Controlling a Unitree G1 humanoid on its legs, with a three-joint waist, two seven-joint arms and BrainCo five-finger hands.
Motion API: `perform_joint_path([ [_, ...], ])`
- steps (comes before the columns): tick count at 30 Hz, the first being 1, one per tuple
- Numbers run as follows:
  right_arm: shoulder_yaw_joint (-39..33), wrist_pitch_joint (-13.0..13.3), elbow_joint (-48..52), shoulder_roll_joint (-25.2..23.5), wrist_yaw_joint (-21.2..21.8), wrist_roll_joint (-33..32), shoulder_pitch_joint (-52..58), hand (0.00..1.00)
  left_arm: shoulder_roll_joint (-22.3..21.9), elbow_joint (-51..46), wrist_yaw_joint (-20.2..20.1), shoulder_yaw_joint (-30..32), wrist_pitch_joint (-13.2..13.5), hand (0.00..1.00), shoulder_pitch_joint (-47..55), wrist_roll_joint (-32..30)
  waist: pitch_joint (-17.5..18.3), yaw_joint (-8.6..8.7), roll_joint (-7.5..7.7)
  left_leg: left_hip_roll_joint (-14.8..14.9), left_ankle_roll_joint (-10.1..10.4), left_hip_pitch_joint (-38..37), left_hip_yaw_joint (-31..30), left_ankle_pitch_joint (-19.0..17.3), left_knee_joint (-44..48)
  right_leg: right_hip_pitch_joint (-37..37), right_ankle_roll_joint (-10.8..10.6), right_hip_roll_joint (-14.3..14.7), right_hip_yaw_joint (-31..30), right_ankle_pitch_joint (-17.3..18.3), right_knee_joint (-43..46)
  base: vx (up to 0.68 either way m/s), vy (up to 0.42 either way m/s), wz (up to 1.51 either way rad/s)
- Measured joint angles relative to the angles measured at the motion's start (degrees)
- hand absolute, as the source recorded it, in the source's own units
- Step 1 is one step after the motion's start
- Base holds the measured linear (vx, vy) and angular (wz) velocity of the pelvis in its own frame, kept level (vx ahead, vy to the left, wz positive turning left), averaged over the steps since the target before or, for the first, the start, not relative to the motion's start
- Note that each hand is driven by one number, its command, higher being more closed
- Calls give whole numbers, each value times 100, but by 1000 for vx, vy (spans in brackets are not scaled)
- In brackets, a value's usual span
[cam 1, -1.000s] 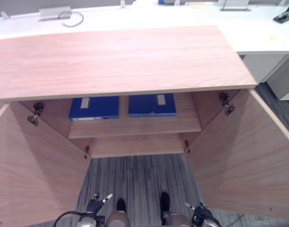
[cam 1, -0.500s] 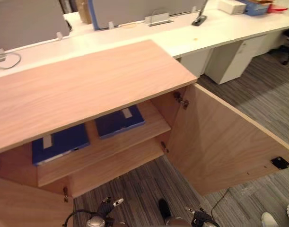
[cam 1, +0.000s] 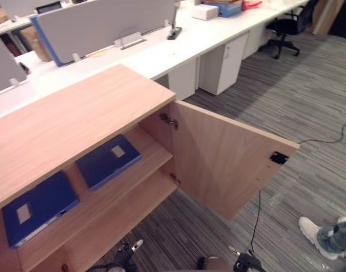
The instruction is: Walk over to the cabinet, pick up the folder, carry it to the office cabinet, place the folder inside the office cabinet, then close the office cabinet door
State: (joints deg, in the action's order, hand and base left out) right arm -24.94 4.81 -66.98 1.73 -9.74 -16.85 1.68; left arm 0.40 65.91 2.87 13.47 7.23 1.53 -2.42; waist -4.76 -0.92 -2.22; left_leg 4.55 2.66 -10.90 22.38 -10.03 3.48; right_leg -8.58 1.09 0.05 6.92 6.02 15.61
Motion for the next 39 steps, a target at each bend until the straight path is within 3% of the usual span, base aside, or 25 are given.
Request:
perform_joint_path([
  [1, -199, -9, -145, -14, 3, -1, -1, 0, 42, 4, 4, -77, -5, 0, 3, 45, 31, -18, -18, 101, 28, 34, -73, 23, -24, 226, 98, 250, -67, -275, -551, 17, -112, -70],
  [3, -509, -17, -272, -32, 4, -3, 35, 0, 111, 118, 3, -163, -10, 0, -30, 96, 82, 38, 25, 187, 31, 20, -133, -9, -27, 407, 157, 416, -175, -489, -977, 59, -46, -43],
  [11, -863, 1, -370, -82, 87, -276, 54, 0, 108, 224, 9, -437, -16, 0, -72, 95, 176, 52, 18, 63, 51, -203, -103, 13, 53, 954, 84, 427, -613, -1001, -1883, 45, 68, -29],
  [16, -1005, 65, -385, -91, 294, -1230, 5, 0, 175, 256, -8, -560, -14, 0, -71, 128, 193, 10, 22, 13, 30, -158, -129, -25, 58, 979, 25, 374, -614, -1109, -2035, -63, 33, 1],
  [21, -1170, 187, -68, 29, 300, -1732, -280, 0, 229, 272, -9, -480, -13, 0, -61, 206, 190, -1, 31, 19, 22, -103, -265, -39, -3, 917, 23, 379, -573, -1148, -2042, -91, -7, 7],
  [26, -1402, 607, 691, 511, 276, -2531, -882, 0, 236, 250, -9, -143, -12, 0, -22, 251, 200, -34, 23, 15, 23, 2, -361, -37, -114, 761, 31, 384, -533, -1223, -2071, -104, -3, 5],
  [30, -1412, 839, 1001, 916, 263, -2837, -1267, 0, 282, 209, -8, -42, -12, 0, 51, 319, 217, -48, 10, 25, 31, 30, -461, -20, -117, 783, 31, 369, -393, -1223, -2071, -55, -18, 11],
  [34, -1365, 883, 989, 1241, 260, -3003, -1822, 0, 298, 198, -9, 1, -12, 0, 93, 516, 220, -54, 4, 28, 40, 87, -634, 18, -125, 766, 33, 340, -239, -1222, -2043, -19, -22, 19],
  [39, -661, 868, 858, 1557, 341, -3143, -2411, 0, 312, 194, -31, -23, -11, 0, 106, 715, 221, -134, 3, -1, 22, 95, -756, 55, -123, 811, 34, 283, -90, -1224, -2042, -42, 4, 14],
])
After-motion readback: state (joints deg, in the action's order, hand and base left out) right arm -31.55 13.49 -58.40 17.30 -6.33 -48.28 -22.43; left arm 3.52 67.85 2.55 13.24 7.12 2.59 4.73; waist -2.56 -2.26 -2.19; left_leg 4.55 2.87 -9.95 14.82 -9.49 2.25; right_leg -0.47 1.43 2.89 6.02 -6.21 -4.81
